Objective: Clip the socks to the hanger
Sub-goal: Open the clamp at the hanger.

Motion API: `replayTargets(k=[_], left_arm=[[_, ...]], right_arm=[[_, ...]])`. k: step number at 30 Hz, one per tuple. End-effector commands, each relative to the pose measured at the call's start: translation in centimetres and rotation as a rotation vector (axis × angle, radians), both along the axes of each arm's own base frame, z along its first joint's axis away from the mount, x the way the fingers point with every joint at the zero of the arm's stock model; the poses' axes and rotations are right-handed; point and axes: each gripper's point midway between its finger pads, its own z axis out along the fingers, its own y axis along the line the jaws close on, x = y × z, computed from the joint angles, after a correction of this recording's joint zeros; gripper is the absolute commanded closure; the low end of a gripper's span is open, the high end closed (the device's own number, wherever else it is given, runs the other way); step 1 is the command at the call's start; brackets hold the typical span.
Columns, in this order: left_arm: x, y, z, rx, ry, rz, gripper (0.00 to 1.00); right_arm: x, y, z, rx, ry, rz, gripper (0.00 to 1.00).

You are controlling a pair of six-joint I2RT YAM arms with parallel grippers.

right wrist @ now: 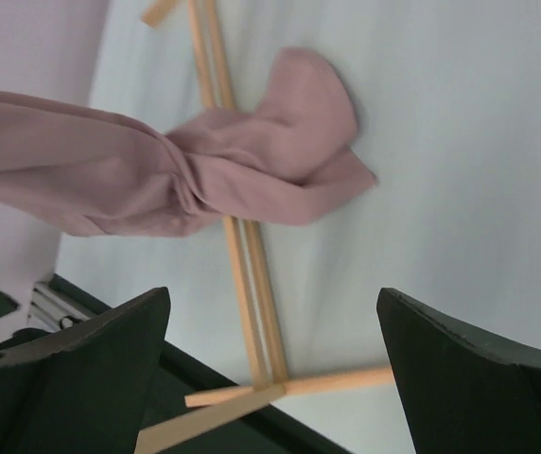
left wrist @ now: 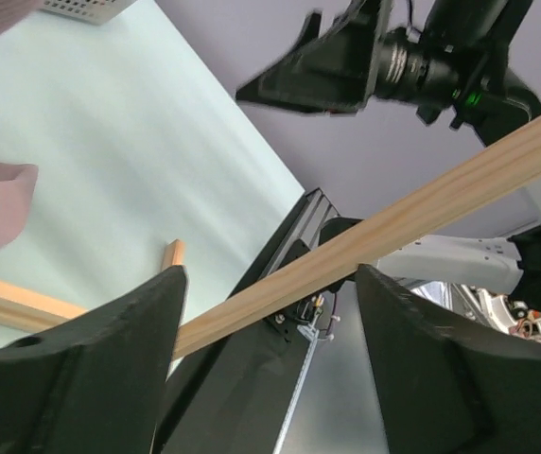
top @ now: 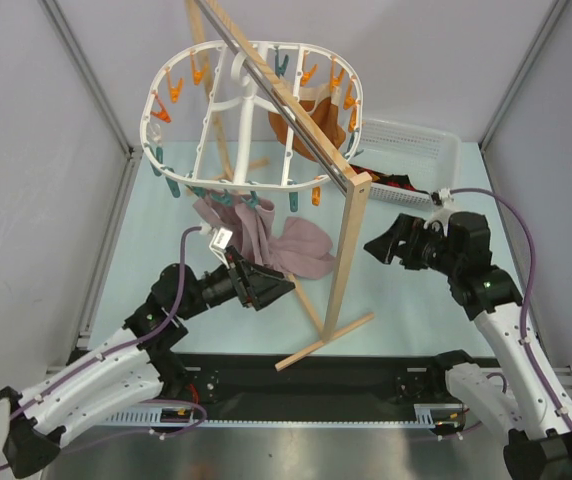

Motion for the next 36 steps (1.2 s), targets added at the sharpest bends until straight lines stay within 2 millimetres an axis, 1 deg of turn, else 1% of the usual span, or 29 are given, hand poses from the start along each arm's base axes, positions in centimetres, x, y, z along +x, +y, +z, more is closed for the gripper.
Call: replayTargets(k=[1,3,4,5,6,7,8,9,10,11,13,15,17,18,19,20,21,22,23,24,25,26,27,28,30,31,33,34,36], left_arm=[[0.8,-0.8,4.6,-0.049,-0.146,0.037,0.26],[1.0,-1.5,5.0,-0.03,-0.175,0.028,0.31],[0.9,-1.8,6.0,-0.039,-0.198,0.018,0.32],[0.9,-2.0,6.4,-0.038,-0.216,0.015,0.33],[1.1,-2.6,6.3,-0.021,-0.233,0.003,0.33],[1.1,-2.9,7.2,-0.028,-0.249,-0.006,0.36],[1.2,-3.1,7.5,-0.025,-0.256,-0.01,0.37],[1.3,-3.7,7.4,-0.016,-0.264,-0.023,0.38],[1.0,-4.0,8.2,-0.035,-0.287,-0.034,0.39],[1.1,-4.2,8.4,-0.033,-0.305,-0.033,0.39],[1.4,-4.7,8.8,-0.026,-0.313,-0.025,0.39],[1.8,-5.0,9.0,-0.019,-0.311,-0.016,0.4],[2.4,-5.5,9.5,-0.012,-0.3,-0.01,0.4],[2.6,-5.7,9.8,-0.013,-0.297,-0.006,0.4],[2.8,-5.7,10.8,-0.025,-0.308,0.007,0.39],[3.5,-5.6,10.7,-0.013,-0.292,0.038,0.38],[4.0,-5.4,10.8,-0.004,-0.28,0.066,0.37],[4.5,-5.1,11.6,-0.004,-0.279,0.102,0.35],[5.5,-4.6,11.7,0.011,-0.271,0.165,0.34],[5.8,-4.3,11.3,0.039,-0.263,0.184,0.34],[6.4,-3.9,11.8,0.042,-0.264,0.22,0.3],[7.3,-3.2,11.8,0.058,-0.255,0.281,0.29],[7.7,-2.9,11.2,0.082,-0.24,0.301,0.28],[8.4,-2.3,11.3,0.091,-0.235,0.33,0.26],[9.1,-1.5,10.9,0.102,-0.21,0.352,0.25],[10.0,-0.7,10.6,0.111,-0.201,0.38,0.25],[10.5,0.0,10.4,0.115,-0.191,0.393,0.24],[11.1,0.9,10.1,0.124,-0.183,0.418,0.24],[11.5,1.5,10.2,0.122,-0.18,0.42,0.24]], right_arm=[[1.3,2.7,8.3,0.109,-0.268,0.184,0.03],[0.9,4.1,10.2,0.155,-0.298,0.288,0.09],[1.2,4.5,11.2,0.169,-0.317,0.309,0.1],[1.5,4.7,12.3,0.18,-0.367,0.324,0.11],[1.6,4.7,13.0,0.182,-0.393,0.327,0.11],[2.0,4.6,14.5,0.185,-0.447,0.324,0.12],[2.4,4.4,15.1,0.184,-0.469,0.31,0.13],[2.6,4.2,15.9,0.188,-0.496,0.307,0.17],[3.1,4.2,16.8,0.195,-0.529,0.309,0.19],[3.3,3.9,17.9,0.198,-0.56,0.303,0.21],[4.2,3.5,19.2,0.208,-0.6,0.285,0.25],[5.0,3.0,19.9,0.225,-0.601,0.281,0.33],[5.4,3.0,20.4,0.23,-0.617,0.285,0.34],[5.1,3.2,20.9,0.232,-0.633,0.296,0.34],[5.1,3.2,21.3,0.235,-0.654,0.304,0.34],[5.2,3.2,21.5,0.239,-0.658,0.301,0.34],[5.1,3.2,21.9,0.256,-0.655,0.297,0.33],[4.9,3.3,22.5,0.265,-0.679,0.308,0.32],[4.8,3.5,22.9,0.277,-0.681,0.319,0.32],[4.9,3.5,23.1,0.29,-0.673,0.316,0.27],[4.7,3.6,23.9,0.296,-0.691,0.321,0.25],[4.7,3.7,24.1,0.306,-0.69,0.33,0.24],[4.6,3.8,24.4,0.31,-0.697,0.337,0.23],[4.6,4.1,24.8,0.321,-0.7,0.353,0.23],[4.0,4.7,24.9,0.324,-0.701,0.408,0.23],[4.1,5.0,24.6,0.315,-0.699,0.428,0.23],[3.6,5.9,23.9,0.306,-0.689,0.479,0.26],[3.5,6.3,23.4,0.303,-0.676,0.495,0.26],[3.0,7.3,22.3,0.29,-0.674,0.543,0.28]])
